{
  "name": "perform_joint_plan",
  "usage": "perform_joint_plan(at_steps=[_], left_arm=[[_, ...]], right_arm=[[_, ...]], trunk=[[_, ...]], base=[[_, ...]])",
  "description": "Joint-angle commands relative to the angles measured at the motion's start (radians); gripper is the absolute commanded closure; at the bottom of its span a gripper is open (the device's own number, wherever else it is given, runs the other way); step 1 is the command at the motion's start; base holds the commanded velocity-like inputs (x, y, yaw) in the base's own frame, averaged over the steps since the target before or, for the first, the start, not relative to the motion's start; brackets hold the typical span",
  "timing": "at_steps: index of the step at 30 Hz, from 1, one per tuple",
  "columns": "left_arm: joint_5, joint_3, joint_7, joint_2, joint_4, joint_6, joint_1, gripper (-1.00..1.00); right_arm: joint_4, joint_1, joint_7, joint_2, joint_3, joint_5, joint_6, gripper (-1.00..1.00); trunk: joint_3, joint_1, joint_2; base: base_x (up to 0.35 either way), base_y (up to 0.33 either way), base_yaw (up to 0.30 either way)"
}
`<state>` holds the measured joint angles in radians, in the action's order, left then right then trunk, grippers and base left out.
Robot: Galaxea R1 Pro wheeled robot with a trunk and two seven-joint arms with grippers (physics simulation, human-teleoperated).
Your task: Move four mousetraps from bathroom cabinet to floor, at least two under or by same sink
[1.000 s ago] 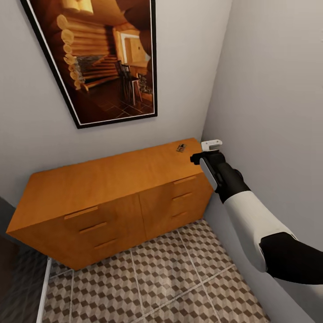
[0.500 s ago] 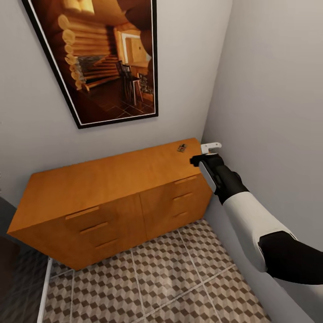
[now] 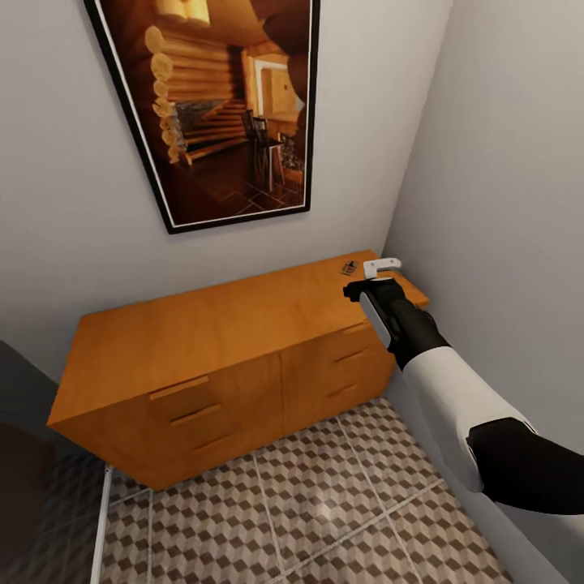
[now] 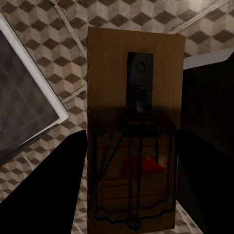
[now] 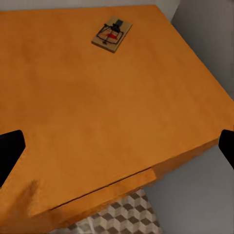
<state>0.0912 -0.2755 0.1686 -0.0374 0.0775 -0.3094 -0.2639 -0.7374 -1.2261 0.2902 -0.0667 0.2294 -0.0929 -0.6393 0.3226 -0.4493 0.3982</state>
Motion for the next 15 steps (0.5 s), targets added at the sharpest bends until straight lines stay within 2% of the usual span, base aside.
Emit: perform_joint_plan(at_steps=[1,8,15], left_arm=[[0.008,-0.008,0.001,0.001,0.004,-0.007,-0.001,1.00],[0.008,-0.008,0.001,0.001,0.004,-0.007,-0.001,1.00],[0.008,-0.008,0.001,0.001,0.004,-0.007,-0.001,1.00]], right_arm=[[-0.001,-0.001,0.009,0.000,0.004,-0.010,-0.003,-1.00],[0.001,-0.001,0.009,0.001,0.004,-0.009,-0.003,-1.00],[0.001,0.000,0.009,0.001,0.004,-0.008,-0.003,-1.00]], trunk=[[0.002,-0.001,0.002],[0.002,-0.001,0.002],[0.002,-0.001,0.002]], base=[[0.087,0.215,0.000],[0.127,0.224,0.000],[0.218,0.232,0.000]])
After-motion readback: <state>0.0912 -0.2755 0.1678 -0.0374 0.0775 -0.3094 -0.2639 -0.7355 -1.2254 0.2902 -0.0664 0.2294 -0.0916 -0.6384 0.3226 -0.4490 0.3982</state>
